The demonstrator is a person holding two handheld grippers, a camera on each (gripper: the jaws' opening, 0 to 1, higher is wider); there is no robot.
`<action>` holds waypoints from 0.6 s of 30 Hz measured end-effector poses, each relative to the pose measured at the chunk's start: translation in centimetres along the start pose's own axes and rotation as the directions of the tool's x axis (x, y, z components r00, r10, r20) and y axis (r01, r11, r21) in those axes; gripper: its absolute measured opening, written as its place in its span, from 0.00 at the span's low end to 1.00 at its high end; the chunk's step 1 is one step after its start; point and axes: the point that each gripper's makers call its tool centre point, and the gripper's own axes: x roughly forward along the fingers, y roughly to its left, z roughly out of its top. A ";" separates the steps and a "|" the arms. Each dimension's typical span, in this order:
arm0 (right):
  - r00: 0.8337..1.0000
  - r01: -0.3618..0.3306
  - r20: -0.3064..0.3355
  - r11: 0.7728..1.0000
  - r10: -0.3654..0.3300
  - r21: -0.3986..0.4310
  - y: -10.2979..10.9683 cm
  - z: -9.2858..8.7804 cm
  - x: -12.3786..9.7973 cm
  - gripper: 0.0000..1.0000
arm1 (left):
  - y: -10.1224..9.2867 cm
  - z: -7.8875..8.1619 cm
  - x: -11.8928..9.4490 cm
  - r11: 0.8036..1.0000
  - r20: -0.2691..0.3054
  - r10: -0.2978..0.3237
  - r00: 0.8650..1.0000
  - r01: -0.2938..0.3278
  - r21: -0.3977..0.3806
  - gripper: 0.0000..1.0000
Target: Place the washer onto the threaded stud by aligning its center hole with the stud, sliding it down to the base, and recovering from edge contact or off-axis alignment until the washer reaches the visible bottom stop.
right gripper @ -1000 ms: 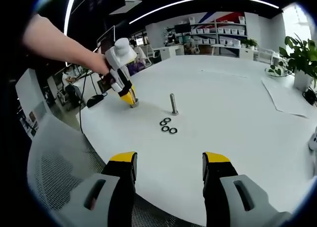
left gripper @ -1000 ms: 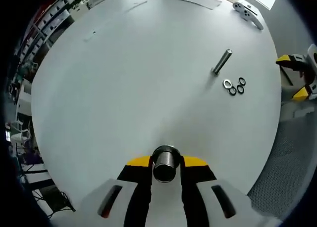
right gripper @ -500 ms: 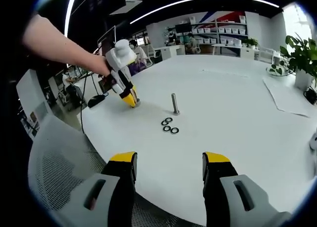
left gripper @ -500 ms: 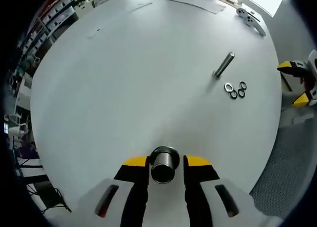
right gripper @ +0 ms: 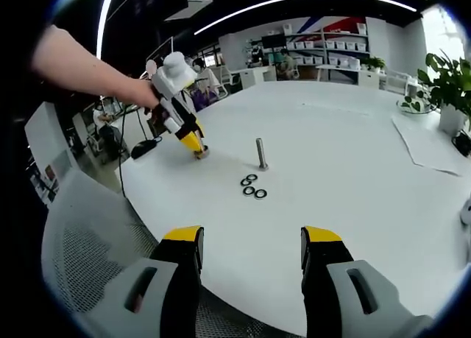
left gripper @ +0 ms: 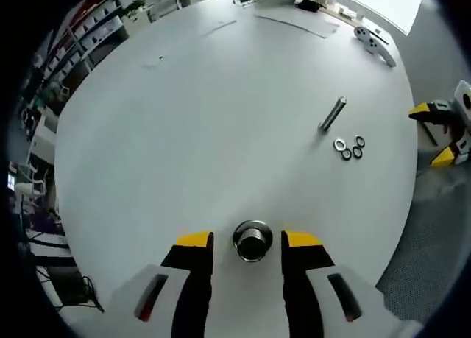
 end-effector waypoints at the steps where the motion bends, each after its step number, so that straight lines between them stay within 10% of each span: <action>1: 1.000 0.001 0.001 1.000 -0.001 0.000 0.0 0.0 0.0 0.56 | 0.1 0.0 -0.3 1.000 0.015 0.008 1.000 -0.008 -0.004 0.36; 18: 1.000 -0.003 -0.008 1.000 0.003 -0.007 0.0 -0.2 0.0 0.56 | -1.1 0.7 -4.0 0.987 0.266 0.084 0.960 -0.043 -0.157 0.42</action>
